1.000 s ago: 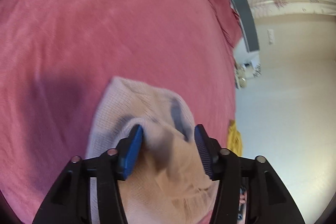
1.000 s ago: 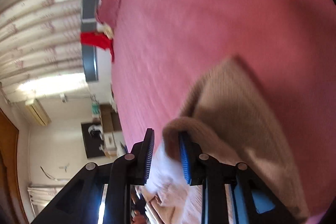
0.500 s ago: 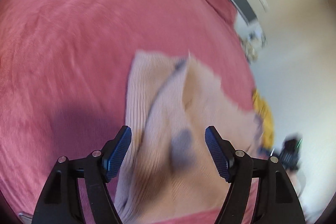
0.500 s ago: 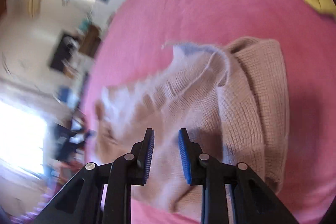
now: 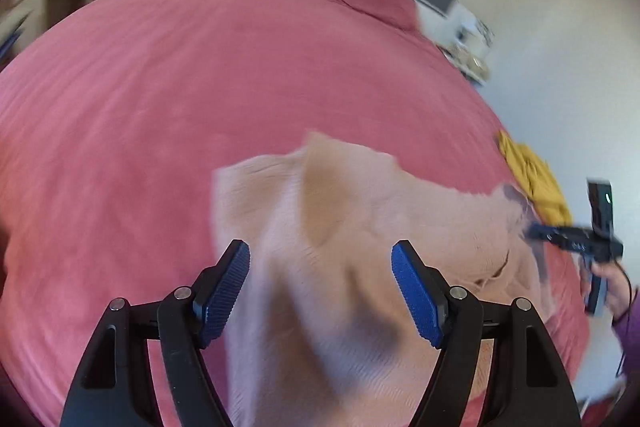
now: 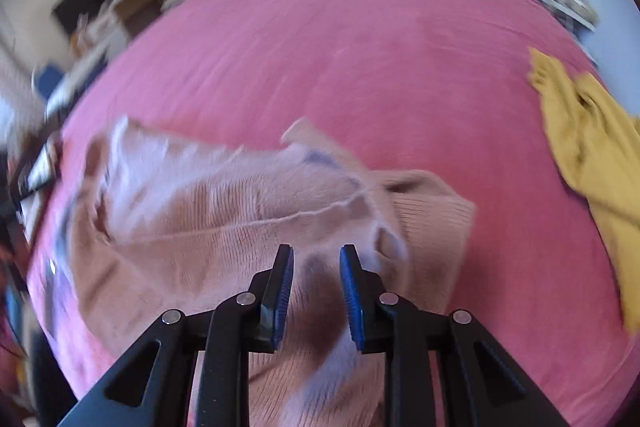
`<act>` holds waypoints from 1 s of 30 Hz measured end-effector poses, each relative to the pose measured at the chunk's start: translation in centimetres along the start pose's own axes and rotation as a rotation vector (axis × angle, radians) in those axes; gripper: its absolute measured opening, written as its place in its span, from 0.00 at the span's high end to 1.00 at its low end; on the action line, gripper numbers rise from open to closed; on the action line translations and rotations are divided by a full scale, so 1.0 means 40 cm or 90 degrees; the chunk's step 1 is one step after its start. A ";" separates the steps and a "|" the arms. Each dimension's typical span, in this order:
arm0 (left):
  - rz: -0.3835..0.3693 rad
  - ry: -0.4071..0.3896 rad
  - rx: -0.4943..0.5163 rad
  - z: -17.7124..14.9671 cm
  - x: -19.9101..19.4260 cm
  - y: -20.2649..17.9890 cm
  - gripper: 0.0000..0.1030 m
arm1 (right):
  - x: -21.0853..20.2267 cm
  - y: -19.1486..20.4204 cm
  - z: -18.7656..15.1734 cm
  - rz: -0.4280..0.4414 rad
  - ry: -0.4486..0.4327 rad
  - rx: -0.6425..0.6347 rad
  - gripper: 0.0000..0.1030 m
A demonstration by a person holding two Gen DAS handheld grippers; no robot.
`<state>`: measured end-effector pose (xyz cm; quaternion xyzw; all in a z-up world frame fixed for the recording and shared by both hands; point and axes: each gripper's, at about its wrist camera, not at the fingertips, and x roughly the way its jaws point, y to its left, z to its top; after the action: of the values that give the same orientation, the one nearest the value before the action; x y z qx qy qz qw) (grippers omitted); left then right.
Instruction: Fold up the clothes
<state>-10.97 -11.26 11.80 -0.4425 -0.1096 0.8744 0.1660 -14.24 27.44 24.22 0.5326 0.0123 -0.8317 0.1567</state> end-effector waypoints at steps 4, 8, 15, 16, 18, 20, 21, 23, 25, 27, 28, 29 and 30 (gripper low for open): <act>0.056 0.048 0.072 0.018 0.102 -0.011 0.27 | 0.065 -0.022 0.070 -0.044 -0.005 0.006 0.79; 0.144 0.066 0.004 0.033 0.160 0.081 0.27 | 0.064 -0.150 0.053 -0.056 -0.047 0.184 0.83; 0.099 0.030 -0.046 -0.007 0.087 0.146 0.27 | -0.029 -0.147 -0.024 0.013 -0.108 0.199 0.78; 0.094 0.028 -0.037 -0.025 0.070 0.140 0.27 | -0.040 -0.130 -0.036 0.012 -0.100 0.180 0.78; 0.083 0.041 -0.022 -0.057 0.045 0.128 0.27 | -0.052 -0.078 -0.069 -0.001 -0.070 0.131 0.78; 0.071 0.063 -0.007 -0.098 0.018 0.126 0.27 | -0.061 -0.026 -0.104 -0.014 -0.040 0.084 0.78; 0.066 0.071 0.000 -0.117 0.005 0.125 0.27 | -0.065 -0.011 -0.123 -0.020 -0.028 0.069 0.78; 0.070 0.072 0.010 -0.142 -0.032 0.124 0.27 | -0.077 0.015 -0.166 -0.036 -0.003 0.044 0.77; 0.095 0.068 0.008 -0.162 -0.065 0.140 0.27 | -0.084 0.039 -0.203 -0.050 0.019 0.026 0.77; 0.122 0.051 -0.025 -0.172 -0.106 0.182 0.27 | -0.078 0.058 -0.219 -0.056 0.032 0.031 0.77; 0.125 0.041 -0.047 -0.178 -0.129 0.205 0.27 | -0.076 0.065 -0.225 -0.056 0.037 0.037 0.77; 0.122 0.033 -0.068 -0.180 -0.146 0.223 0.27 | -0.075 0.068 -0.229 -0.051 0.039 0.045 0.77; 0.119 0.026 -0.089 -0.183 -0.162 0.241 0.27 | -0.075 0.070 -0.233 -0.049 0.041 0.053 0.77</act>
<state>-3.31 -22.34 9.05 -0.4792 -0.1256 0.8669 0.0548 -4.11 27.25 23.27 0.5639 0.0035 -0.8195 0.1018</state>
